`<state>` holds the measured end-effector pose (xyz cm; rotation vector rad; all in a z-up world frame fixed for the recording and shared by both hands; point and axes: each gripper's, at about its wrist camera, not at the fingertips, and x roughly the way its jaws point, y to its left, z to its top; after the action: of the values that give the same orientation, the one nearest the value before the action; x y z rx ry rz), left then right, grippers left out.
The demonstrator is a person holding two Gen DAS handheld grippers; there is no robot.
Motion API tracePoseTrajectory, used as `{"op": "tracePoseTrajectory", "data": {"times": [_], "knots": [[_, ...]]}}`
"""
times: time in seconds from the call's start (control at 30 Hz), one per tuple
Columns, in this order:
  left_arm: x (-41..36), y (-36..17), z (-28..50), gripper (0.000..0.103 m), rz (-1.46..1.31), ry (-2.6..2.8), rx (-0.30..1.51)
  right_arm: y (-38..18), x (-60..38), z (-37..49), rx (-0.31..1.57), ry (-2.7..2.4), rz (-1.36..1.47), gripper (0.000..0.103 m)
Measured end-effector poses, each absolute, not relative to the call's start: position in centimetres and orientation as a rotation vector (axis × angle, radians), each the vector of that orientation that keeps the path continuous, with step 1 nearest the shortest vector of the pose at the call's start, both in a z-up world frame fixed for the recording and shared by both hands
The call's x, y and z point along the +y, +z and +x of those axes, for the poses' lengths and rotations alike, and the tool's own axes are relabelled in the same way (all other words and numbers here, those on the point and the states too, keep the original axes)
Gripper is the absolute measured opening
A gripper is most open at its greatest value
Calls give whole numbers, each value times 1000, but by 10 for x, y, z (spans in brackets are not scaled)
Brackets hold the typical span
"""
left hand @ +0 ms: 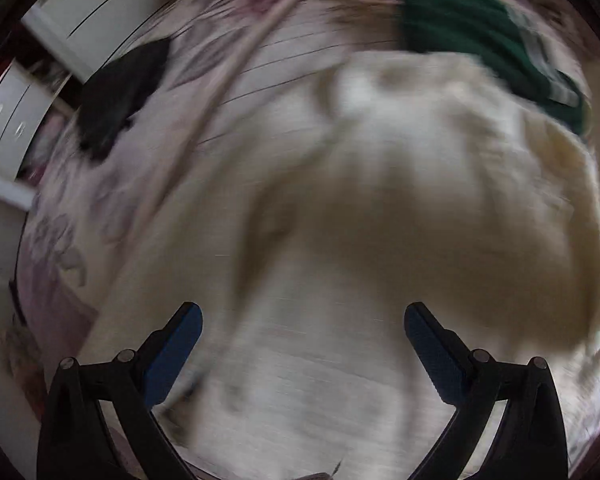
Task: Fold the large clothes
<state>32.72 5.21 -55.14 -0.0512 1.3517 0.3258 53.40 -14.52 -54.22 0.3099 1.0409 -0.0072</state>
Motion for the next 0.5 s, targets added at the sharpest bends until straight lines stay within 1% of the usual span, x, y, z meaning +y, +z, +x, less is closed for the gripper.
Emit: {"op": "tracePoseTrajectory", "data": {"times": [0.07, 0.13, 0.2, 0.23, 0.3, 0.37, 0.43, 0.5], "knots": [[90, -569, 326, 103, -74, 390, 1381, -575, -73, 551, 1123, 114, 185, 8], [114, -581, 323, 103, -90, 418, 1398, -607, -29, 552, 1195, 166, 102, 8], [131, -588, 321, 103, -107, 430, 1412, -648, 8, 559, 1341, 224, 50, 11], [137, -588, 319, 103, -119, 423, 1414, -666, 13, 561, 1407, 231, 51, 17], [136, -586, 316, 103, -135, 396, 1418, -682, 13, 560, 1492, 256, 163, 22], [130, -581, 317, 103, -153, 347, 1416, -671, -9, 549, 1484, 250, 311, 48], [111, -571, 321, 103, -150, 316, 1406, -649, -43, 524, 1421, 214, 430, 57], [98, -560, 328, 103, -147, 280, 1383, -629, -81, 495, 1374, 115, 522, 59]]}}
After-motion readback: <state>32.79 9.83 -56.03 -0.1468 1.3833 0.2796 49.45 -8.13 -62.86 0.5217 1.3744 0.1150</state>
